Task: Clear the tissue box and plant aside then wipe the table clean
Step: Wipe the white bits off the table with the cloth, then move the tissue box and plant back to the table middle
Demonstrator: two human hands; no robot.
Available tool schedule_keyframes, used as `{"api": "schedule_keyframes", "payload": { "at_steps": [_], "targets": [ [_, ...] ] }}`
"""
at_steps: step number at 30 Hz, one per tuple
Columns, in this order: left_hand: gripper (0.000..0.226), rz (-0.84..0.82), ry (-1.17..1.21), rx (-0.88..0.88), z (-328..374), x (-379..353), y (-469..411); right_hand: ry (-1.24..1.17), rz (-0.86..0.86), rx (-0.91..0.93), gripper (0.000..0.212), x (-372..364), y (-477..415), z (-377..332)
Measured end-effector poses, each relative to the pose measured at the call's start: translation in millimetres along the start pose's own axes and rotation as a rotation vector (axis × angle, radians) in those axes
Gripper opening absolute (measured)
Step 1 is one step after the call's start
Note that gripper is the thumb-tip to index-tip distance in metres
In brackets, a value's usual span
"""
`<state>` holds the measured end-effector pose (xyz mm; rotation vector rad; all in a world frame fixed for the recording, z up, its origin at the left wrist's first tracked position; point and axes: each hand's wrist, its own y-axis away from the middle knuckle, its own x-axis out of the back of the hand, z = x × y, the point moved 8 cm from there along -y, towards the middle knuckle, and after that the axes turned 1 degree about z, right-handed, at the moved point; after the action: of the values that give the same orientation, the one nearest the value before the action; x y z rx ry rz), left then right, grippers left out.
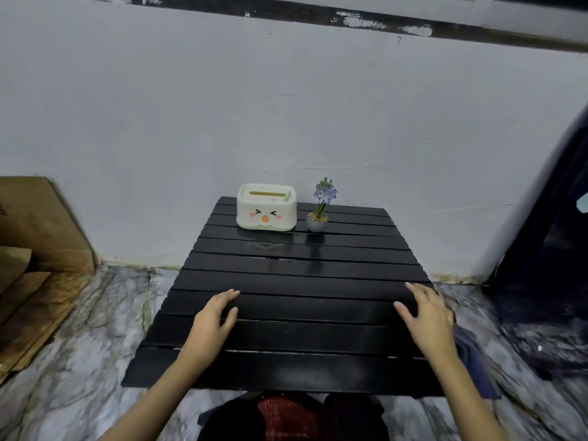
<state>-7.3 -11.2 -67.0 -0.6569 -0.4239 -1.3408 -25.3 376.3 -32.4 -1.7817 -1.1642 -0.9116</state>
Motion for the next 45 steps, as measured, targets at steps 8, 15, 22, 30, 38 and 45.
{"api": "schedule_keyframes", "payload": {
  "at_steps": [8,15,22,30,38,45],
  "targets": [
    [0.042,-0.015,-0.058,0.002,-4,8,-131,-0.192,-0.423,0.217,0.050,-96,-99,-146],
    [0.044,0.063,-0.134,0.035,-26,16,-238,-0.378,-0.465,0.248,0.049,-148,-176,-224],
    [0.069,-0.125,-0.159,0.015,-42,-15,-288,-0.383,-0.375,0.196,0.071,-198,-225,-230],
    [0.056,-0.068,-0.106,-0.066,-34,-16,-277,-0.430,-0.266,0.213,0.065,-189,-214,-233],
    [0.058,-0.078,-0.140,-0.121,-10,3,-205,-0.492,-0.276,0.219,0.064,-139,-146,-213],
    [0.052,0.002,-0.093,-0.148,44,0,-128,-0.550,-0.278,0.249,0.068,-80,-99,-174]
  ]
}}
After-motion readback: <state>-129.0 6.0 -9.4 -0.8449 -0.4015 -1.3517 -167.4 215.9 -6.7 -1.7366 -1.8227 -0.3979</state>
